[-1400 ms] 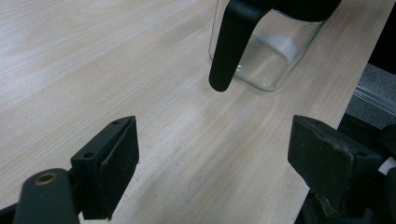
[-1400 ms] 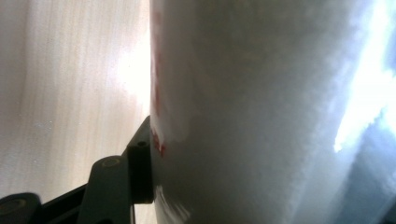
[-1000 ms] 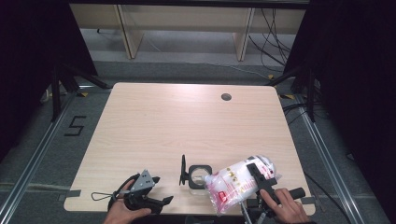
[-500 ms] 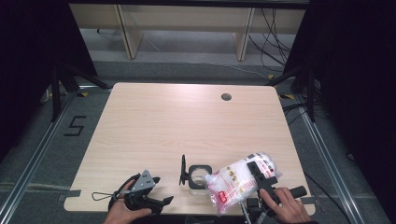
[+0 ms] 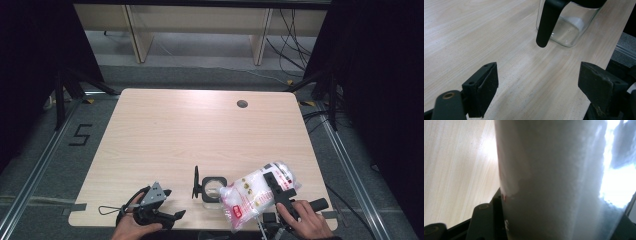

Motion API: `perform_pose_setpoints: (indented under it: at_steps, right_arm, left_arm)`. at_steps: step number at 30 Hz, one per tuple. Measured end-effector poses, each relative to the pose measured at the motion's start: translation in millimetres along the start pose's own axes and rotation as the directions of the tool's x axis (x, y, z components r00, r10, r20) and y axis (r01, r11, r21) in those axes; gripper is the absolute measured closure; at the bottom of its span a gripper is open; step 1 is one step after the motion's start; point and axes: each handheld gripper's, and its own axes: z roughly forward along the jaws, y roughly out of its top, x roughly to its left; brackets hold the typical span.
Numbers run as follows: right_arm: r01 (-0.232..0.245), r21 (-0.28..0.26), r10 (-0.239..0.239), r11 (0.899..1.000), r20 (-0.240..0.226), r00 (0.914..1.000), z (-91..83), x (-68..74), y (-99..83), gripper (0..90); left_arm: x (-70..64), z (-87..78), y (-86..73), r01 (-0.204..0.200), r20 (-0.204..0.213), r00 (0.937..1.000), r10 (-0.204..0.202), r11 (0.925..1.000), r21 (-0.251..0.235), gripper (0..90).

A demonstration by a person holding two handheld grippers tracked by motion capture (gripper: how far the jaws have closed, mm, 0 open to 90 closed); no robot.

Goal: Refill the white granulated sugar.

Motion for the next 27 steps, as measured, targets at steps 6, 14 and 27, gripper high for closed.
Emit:
perform_pose_setpoints:
  at_steps: [6,14,27]
  right_arm:
    - [0.023,-0.018,-0.022,1.0,0.027,0.9994,1.6,-1.1,0.6,42.9]
    - [0.016,-0.003,-0.016,1.0,0.03,0.9994,1.3,-2.3,-1.6,43.0]
    - [0.027,0.0,-0.027,1.0,0.03,0.9992,2.0,-2.6,-1.8,43.1]
  left_arm:
    - [-0.3,0.3,0.0,0.011,-0.002,0.9999,-0.011,0.9999,0.01,16.1]
    - [0.9,-0.2,0.3,-0.006,-0.008,0.9999,0.006,0.9996,0.028,16.1]
    - [0.3,0.2,0.1,0.0,-0.005,1.0,0.0,0.9997,0.023,16.1]
